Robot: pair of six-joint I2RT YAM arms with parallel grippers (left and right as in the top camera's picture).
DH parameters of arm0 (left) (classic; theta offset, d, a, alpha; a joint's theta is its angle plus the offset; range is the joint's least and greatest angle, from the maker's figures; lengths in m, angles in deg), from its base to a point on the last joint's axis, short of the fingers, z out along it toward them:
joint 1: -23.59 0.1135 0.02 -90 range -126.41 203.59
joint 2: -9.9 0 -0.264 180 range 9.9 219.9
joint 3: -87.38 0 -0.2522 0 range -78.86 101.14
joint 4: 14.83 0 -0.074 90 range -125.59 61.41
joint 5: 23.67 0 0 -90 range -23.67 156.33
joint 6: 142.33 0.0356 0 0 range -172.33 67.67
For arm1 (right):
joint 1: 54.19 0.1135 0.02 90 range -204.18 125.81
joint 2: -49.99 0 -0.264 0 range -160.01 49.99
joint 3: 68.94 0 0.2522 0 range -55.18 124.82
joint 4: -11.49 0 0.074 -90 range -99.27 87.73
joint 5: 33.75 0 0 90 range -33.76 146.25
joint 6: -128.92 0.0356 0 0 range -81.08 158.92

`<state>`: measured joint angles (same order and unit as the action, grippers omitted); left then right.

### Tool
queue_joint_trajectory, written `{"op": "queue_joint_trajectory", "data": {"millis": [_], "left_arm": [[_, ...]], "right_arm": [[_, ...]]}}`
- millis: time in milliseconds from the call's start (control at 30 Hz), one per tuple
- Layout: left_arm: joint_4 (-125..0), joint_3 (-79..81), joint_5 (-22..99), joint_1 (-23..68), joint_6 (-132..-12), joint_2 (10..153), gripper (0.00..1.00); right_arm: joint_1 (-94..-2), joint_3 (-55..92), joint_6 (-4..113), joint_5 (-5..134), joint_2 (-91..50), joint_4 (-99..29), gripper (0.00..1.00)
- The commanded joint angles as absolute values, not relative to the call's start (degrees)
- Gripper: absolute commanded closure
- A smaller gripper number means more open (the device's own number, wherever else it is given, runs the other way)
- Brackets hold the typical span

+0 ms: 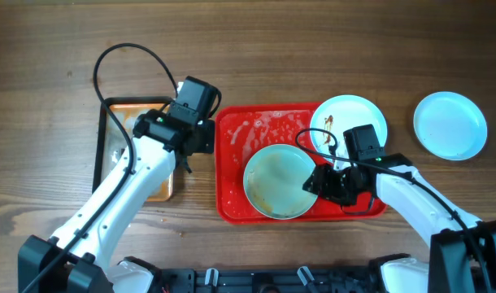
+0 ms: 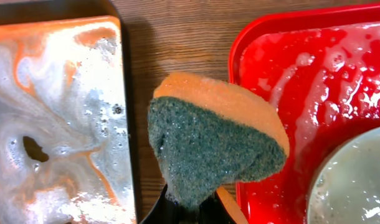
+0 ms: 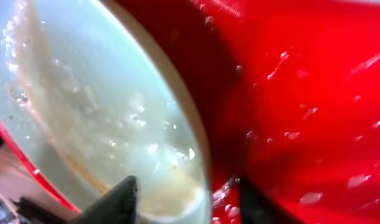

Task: Clean dirty plates on tray and stack at the side
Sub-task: 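Return the left gripper with the sponge to the black tray, then lift the plate with the right gripper and stack it on the cleaned plate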

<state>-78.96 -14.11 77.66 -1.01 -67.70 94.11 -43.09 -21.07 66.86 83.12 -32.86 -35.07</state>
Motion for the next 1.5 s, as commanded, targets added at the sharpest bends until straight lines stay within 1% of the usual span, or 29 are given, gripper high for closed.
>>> {"op": "queue_joint_trajectory", "data": {"millis": [0, 33, 100, 133, 200, 233, 333, 467, 667, 800, 900, 967, 1000, 1067, 1133, 1200, 1233, 1333, 1400, 1467], "left_arm": [[-78.37, -14.32, 78.82, 0.54, -67.61, 94.00, 0.96], [-78.35, -14.32, 78.80, 0.93, -67.59, 94.00, 0.96], [-78.30, -14.32, 78.58, 2.20, -67.59, 94.00, 0.96], [-78.15, -14.32, 78.17, 2.73, -67.59, 94.00, 0.96], [-77.15, -14.32, 75.85, 4.37, -67.59, 94.00, 0.96], [-76.16, -14.32, 74.28, 6.07, -67.59, 94.00, 0.96], [-75.99, -14.32, 74.25, 9.09, -67.57, 94.00, 0.96], [-76.01, -14.32, 71.02, 13.63, -66.43, 93.84, 0.96], [-77.12, -14.32, 66.45, 20.15, -66.50, 93.80, 0.96], [-79.16, -14.32, 63.68, 24.65, -66.78, 93.80, 0.96], [-80.42, -14.35, 61.91, 27.82, -67.81, 93.97, 0.96], [-80.75, -14.35, 60.83, 28.96, -67.83, 94.37, 0.96], [-80.86, -14.35, 60.79, 29.39, -67.81, 94.83, 0.96], [-81.21, -14.37, 60.79, 29.76, -67.81, 96.73, 0.96], [-81.58, -15.26, 60.77, 29.76, -67.83, 99.40, 0.96], [-81.12, -17.17, 60.75, 29.79, -67.83, 101.52, 0.96], [-80.07, -18.39, 60.75, 29.79, -67.86, 101.97, 0.96], [-79.70, -18.89, 60.14, 29.79, -67.86, 101.95, 0.96], [-79.88, -18.89, 60.14, 29.79, -67.83, 101.95, 0.96], [-79.79, -18.89, 59.89, 29.79, -67.83, 101.97, 0.96]], "right_arm": [[-43.27, -21.99, 66.56, 80.71, -33.82, -33.93, 0.70], [-43.27, -21.99, 66.53, 80.69, -33.93, -33.80, 0.67], [-43.27, -21.99, 66.53, 80.67, -34.48, -33.75, 0.74], [-43.27, -21.99, 66.53, 80.69, -34.85, -33.65, 0.74], [-42.96, -22.23, 66.99, 80.67, -36.58, -32.68, 0.92], [-42.48, -22.64, 67.52, 80.87, -38.11, -31.46, 0.96], [-41.65, -22.86, 67.61, 81.94, -40.21, -29.86, 0.95], [-41.65, -22.53, 67.47, 82.83, -39.40, -29.32, 0.95], [-41.65, -16.31, 66.43, 81.28, -30.76, -35.15, 0.95], [-41.65, -5.14, 61.14, 74.77, -22.48, -43.68, 0.95], [-41.23, 0.39, 58.93, 68.85, -19.84, -48.68, 0.95], [-40.19, 2.60, 57.31, 61.13, -19.11, -51.52, 0.95], [-39.16, 3.80, 56.76, 54.86, -19.14, -53.14, 0.95], [-37.45, 4.13, 53.81, 48.34, -19.18, -53.60, 0.96], [-35.31, 4.13, 51.28, 43.67, -19.97, -55.00, 0.95], [-32.93, 4.13, 52.98, 42.09, -21.74, -57.32, 0.95], [-31.55, 4.13, 54.62, 38.38, -23.88, -59.61, 0.95], [-31.16, 4.20, 55.65, 35.64, -29.37, -60.99, 0.95], [-31.16, 6.51, 55.89, 34.57, -33.08, -62.89, 0.95], [-30.96, 12.39, 55.50, 29.61, -35.11, -67.65, 0.95]]}}
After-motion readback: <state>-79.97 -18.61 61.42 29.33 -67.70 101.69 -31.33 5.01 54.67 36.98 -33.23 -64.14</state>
